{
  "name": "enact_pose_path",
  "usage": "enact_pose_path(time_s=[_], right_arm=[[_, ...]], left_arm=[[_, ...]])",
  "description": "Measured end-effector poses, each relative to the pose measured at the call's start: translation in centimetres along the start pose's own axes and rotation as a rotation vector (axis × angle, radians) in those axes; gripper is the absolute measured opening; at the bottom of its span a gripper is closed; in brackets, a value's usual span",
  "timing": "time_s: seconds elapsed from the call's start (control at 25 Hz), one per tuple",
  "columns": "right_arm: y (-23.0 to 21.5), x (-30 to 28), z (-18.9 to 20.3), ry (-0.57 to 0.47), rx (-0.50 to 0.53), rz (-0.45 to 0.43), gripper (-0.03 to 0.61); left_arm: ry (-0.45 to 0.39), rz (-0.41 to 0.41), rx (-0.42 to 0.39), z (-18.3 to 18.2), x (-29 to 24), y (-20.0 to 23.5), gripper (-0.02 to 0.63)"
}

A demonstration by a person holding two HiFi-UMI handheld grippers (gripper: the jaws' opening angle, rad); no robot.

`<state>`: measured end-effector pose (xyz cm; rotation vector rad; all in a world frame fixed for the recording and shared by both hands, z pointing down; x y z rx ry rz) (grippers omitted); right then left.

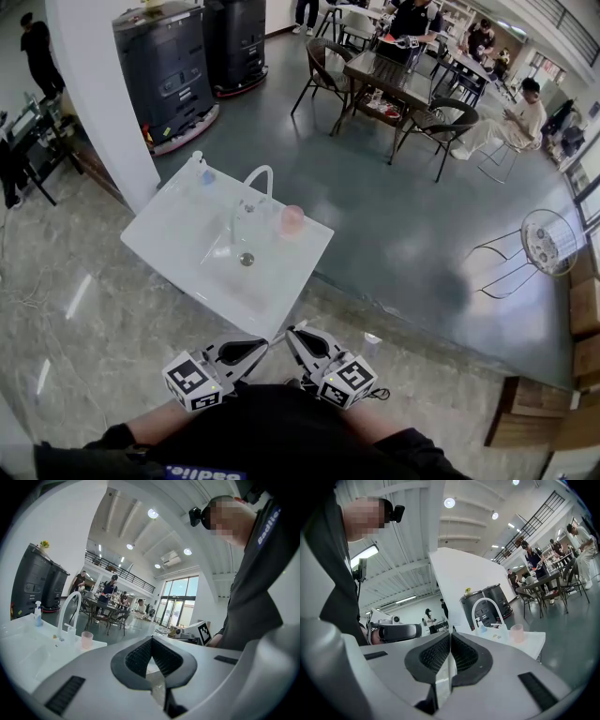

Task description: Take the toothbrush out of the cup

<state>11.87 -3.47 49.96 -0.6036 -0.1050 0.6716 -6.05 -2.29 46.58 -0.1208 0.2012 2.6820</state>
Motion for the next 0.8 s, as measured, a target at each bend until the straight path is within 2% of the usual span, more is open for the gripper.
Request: enact_pose_path(time_s=[0.8], right_arm=[[-0.18, -0.1, 0.35, 0.001, -0.006, -0.003, 0.02]], left_arm=[[0.005, 0.002, -0.002, 0.27, -0.11, -0.02, -0.002]])
Point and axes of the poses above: the fingertips, and each gripper's own axes: x backward along the fingers, y to its left, z out of its underside, the point moved 8 cm from there along x, backward along the fingers, and after that the axes turned 11 degrees about -x, right-handed, at the moved point
